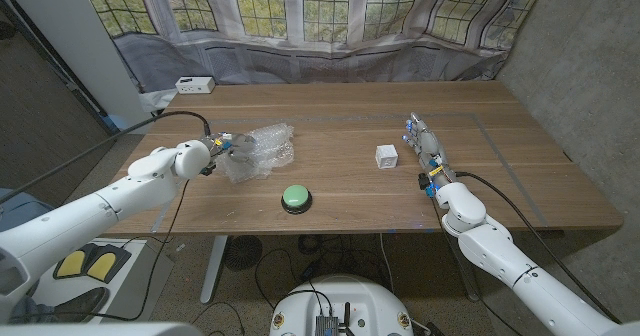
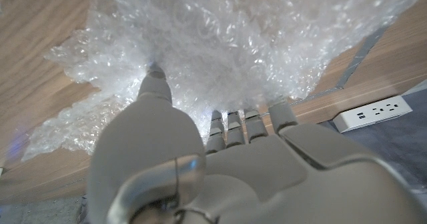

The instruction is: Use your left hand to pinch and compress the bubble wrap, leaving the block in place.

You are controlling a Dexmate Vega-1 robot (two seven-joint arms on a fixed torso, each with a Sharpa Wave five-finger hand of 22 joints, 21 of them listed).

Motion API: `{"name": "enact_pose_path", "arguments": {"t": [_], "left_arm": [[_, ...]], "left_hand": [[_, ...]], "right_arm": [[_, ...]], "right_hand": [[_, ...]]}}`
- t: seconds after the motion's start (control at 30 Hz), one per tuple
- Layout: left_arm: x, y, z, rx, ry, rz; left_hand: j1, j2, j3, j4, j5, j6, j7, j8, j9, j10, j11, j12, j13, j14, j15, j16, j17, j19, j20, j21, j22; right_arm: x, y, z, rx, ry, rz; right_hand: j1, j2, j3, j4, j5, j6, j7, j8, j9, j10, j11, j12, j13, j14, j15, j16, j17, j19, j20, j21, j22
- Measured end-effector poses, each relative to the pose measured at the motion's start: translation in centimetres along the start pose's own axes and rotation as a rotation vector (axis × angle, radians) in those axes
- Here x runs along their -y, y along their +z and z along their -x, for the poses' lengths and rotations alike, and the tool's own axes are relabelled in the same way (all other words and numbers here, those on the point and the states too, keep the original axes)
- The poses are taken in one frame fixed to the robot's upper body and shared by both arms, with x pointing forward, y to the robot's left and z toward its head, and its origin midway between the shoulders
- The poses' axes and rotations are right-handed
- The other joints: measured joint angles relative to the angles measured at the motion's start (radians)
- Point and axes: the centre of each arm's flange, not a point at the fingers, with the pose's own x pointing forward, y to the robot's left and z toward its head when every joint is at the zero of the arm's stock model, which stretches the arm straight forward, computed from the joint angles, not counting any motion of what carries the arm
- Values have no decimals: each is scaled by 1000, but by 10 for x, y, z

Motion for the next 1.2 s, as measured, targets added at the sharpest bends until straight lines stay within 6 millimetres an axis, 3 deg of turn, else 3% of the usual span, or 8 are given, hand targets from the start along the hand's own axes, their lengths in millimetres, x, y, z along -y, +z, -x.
{"name": "enact_pose_path", "arguments": {"t": [0.17,0.5,0.63,0.93,1.2], "left_arm": [[-1,1,-1,-4,-10,3],[-1,2,-2,-15,-19,21],[-2,3,-2,-17,-12,39],[-3,4,-1,-14,20,86],[-4,6,0,-1,42,116]], "left_hand": [[104,7,53,0,0,85,7,18,5,65,-13,18,12,84,-30,11,0,47,5,21,0],[282,32,172,-5,15,245,40,52,18,186,-23,61,47,239,-67,41,14,50,7,72,0],[337,39,222,-5,22,317,42,75,28,252,-31,85,65,302,-73,59,29,88,12,87,1],[380,46,288,2,34,431,31,117,52,367,-55,127,100,411,-114,85,45,188,14,110,1],[393,49,305,7,37,448,35,125,60,378,-52,132,115,440,-129,92,56,248,23,117,3]], "right_arm": [[0,0,0,-1,1,-1],[1,-1,1,-3,4,-5],[2,-2,2,-5,2,-7],[4,-4,6,-4,-3,-14],[5,-7,9,-6,-7,-19]], "right_hand": [[0,0,0,0,0,0,0,0,0,0,0,0,0,0,0,0,0,0,0,0,0],[0,0,0,0,0,0,0,0,0,0,0,0,0,0,0,0,0,0,0,0,0],[0,0,0,0,0,0,0,0,0,0,0,0,0,0,0,0,0,0,0,0,0],[0,0,0,0,0,0,0,0,0,0,0,0,0,0,0,0,0,0,0,0,0],[0,0,0,0,0,0,0,0,0,0,0,0,0,0,0,0,0,0,0,0,0]]}}
